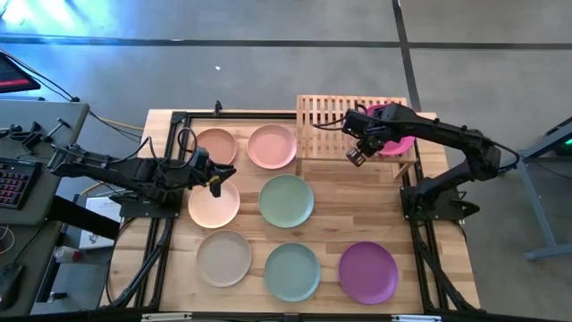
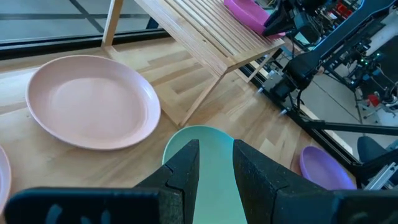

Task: Place and stack plates onto a shelf
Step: Put the pink plate on the shelf, then stack the green plate on top of the pink plate on the shelf

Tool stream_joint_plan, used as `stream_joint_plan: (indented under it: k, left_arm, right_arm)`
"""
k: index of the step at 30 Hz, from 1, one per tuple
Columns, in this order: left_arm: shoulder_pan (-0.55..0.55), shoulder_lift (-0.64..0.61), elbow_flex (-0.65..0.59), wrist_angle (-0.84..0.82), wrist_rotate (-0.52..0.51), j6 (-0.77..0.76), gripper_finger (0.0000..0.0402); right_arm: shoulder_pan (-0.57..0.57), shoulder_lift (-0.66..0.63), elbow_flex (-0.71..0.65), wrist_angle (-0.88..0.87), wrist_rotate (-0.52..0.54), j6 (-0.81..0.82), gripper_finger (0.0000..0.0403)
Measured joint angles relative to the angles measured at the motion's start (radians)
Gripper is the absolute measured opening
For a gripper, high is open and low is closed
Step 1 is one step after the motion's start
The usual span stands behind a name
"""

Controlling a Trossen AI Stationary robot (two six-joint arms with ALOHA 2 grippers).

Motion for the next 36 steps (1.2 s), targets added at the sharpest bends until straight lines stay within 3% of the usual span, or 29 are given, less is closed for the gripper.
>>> stream_joint_plan:
  k: [9, 15, 22, 36]
  left_arm:
    - [0.0, 0.0, 0.0, 0.0, 0.0, 0.012, 0.0085]
    - [0.007, 0.0, 0.0, 0.0, 0.005, 0.073, 0.0085]
    - [0.075, 0.0, 0.007, -0.002, 0.114, 0.136, 0.0085]
    - [0.251, 0.042, 0.217, -0.239, 0.236, 0.164, 0.0085]
  right_arm:
    - [0.0, 0.0, 0.056, 0.003, -0.023, -0.001, 0.0123]
    - [0.0, 0.0, 0.175, -0.022, -0.039, 0.029, 0.0126]
    - [0.0, 0.0, 0.305, -0.03, -0.047, 0.094, 0.0126]
    - [0.0, 0.001, 0.38, -0.044, -0.041, 0.147, 0.0126]
